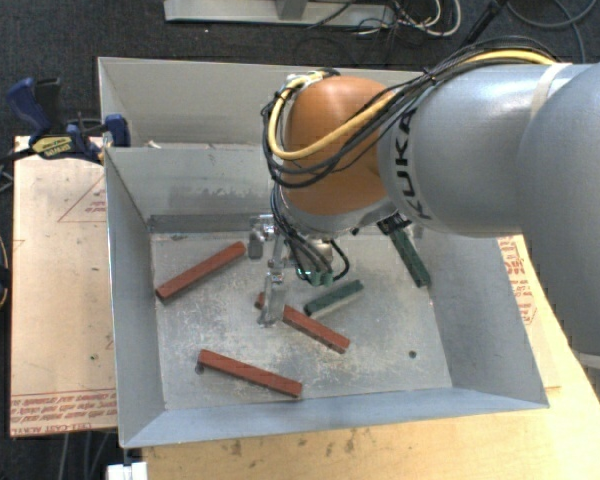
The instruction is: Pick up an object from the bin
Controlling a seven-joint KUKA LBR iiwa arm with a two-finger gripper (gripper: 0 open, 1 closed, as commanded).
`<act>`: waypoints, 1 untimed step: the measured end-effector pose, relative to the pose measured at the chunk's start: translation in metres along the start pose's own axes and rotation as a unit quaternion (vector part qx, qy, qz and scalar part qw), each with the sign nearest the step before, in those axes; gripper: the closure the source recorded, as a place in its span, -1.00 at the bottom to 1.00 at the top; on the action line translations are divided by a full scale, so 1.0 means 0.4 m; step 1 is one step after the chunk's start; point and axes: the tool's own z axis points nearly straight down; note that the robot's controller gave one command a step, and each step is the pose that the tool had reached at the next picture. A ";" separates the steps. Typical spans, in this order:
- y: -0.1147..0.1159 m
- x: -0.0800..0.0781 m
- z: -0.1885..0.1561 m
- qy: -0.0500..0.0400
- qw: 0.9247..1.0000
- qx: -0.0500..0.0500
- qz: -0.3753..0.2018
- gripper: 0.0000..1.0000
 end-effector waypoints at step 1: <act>-0.001 -0.004 -0.011 -0.004 1.000 0.000 0.001 -1.00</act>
Offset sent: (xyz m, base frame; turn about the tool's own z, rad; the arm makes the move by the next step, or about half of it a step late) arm -0.0752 0.0005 -0.0519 0.0033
